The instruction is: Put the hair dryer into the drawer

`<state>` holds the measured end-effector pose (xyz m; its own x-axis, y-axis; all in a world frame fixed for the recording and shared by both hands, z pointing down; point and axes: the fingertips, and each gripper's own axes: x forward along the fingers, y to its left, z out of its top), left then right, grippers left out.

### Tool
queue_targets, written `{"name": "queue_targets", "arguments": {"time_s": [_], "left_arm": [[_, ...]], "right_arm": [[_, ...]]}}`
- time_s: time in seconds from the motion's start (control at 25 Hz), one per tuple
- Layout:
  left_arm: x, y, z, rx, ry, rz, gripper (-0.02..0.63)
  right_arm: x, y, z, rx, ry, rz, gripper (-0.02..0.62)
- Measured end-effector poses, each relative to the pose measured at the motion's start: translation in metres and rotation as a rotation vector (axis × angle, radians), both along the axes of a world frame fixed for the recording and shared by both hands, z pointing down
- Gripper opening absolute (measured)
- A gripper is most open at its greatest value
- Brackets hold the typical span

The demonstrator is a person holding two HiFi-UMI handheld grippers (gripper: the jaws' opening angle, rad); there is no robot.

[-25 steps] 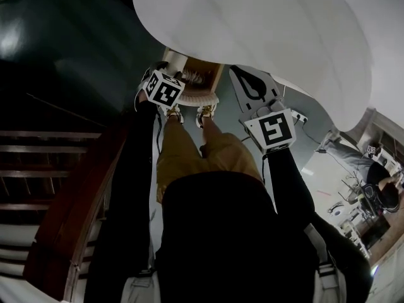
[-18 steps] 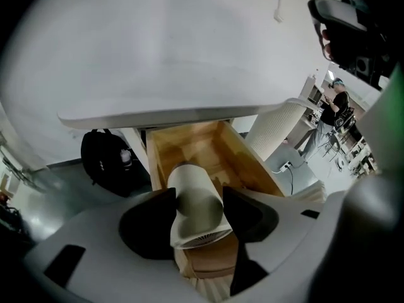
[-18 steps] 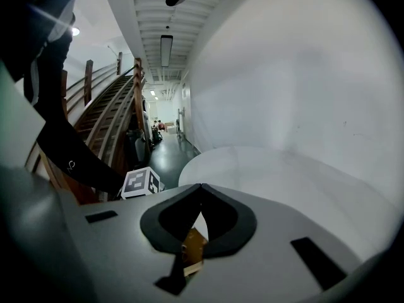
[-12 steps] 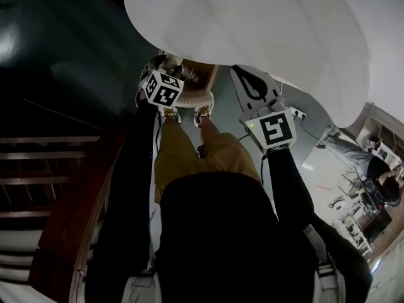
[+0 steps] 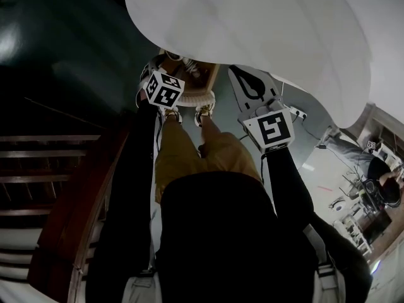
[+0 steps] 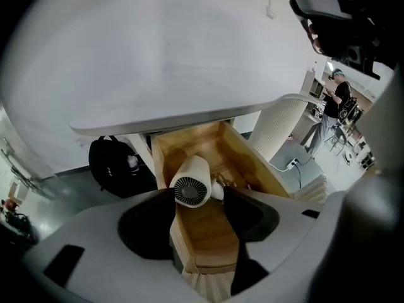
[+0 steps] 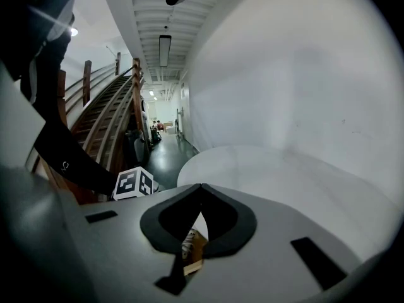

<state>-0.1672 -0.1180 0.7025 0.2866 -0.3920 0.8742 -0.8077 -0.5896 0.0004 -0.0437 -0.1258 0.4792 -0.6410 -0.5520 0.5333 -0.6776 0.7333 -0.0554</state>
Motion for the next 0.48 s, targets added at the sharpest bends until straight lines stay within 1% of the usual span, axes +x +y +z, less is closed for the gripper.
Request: {"name": "queue_targets", "arguments": {"time_s": [0.48], "left_arm": [[0.0034,0.0036,-0.0008,-0.010,0.005,-0.008,0.255]], "right_arm": [[0.0009,-0.0015,0.0008,0.009,-0.001,0.007,0.026]]}}
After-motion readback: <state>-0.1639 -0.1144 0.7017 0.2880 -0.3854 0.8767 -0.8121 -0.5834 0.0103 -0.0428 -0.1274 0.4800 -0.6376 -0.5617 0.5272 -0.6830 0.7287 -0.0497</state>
